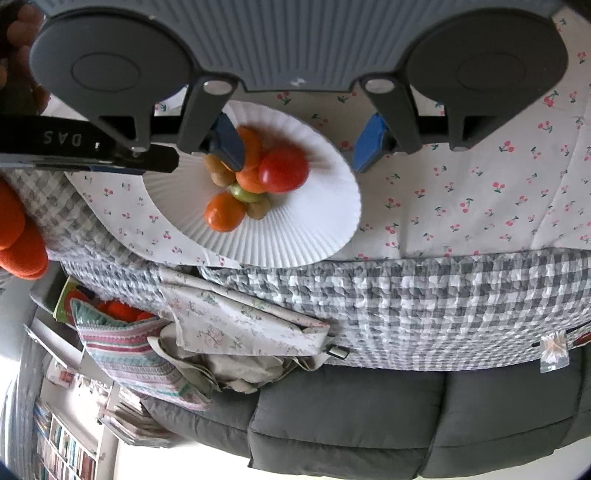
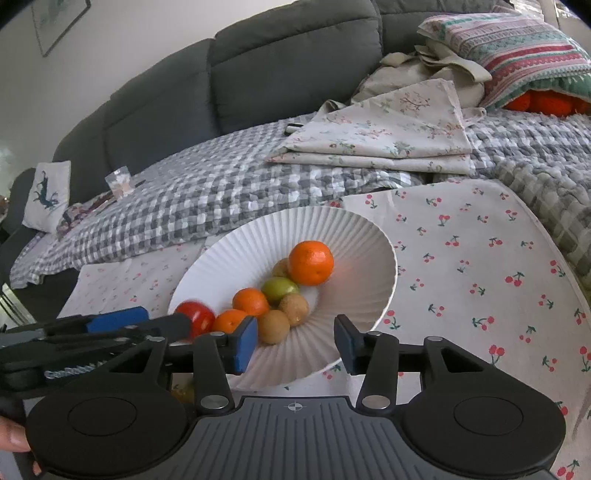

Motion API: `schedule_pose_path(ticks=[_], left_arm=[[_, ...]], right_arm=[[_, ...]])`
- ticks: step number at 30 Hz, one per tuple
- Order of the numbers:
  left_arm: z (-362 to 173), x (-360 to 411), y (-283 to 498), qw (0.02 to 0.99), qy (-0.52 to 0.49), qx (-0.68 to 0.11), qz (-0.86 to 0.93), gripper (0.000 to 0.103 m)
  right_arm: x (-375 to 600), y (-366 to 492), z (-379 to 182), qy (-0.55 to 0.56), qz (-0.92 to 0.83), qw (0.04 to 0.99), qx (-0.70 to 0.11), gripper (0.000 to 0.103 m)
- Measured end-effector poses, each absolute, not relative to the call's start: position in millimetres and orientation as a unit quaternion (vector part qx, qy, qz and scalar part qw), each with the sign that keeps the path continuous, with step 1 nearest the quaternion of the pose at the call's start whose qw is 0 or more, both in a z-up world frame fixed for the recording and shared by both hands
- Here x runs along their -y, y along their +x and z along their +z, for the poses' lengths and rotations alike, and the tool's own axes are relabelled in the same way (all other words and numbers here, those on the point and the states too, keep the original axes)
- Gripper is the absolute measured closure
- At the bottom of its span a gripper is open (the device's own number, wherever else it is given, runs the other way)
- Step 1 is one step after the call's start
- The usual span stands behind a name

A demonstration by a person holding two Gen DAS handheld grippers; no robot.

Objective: Organize fruits
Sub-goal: 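Carry the tomato and kiwi into the white bowl and open both tools, then return the left tool to the fruits and grasp the yellow-orange tomato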

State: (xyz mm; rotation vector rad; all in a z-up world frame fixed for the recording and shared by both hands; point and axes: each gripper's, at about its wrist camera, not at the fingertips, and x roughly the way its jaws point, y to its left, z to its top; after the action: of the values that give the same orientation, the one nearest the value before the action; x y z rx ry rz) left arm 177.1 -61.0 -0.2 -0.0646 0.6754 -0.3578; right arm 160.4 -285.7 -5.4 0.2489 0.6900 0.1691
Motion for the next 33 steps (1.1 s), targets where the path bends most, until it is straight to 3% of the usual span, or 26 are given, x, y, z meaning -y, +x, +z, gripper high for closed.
schedule_pose_path(ticks=[14, 33], left_arm=[[-12, 21, 171, 0.921, -0.038, -0.351, -0.161, 0.038], [-26, 35, 143, 0.902, 0.036, -0.372, -0.216, 0.04]], right_arm=[[292, 150, 7, 0.151, 0.073, 0.923, -0.348, 0.051], [270, 135, 3, 0.148, 0.106, 0.904, -0.387, 0.047]])
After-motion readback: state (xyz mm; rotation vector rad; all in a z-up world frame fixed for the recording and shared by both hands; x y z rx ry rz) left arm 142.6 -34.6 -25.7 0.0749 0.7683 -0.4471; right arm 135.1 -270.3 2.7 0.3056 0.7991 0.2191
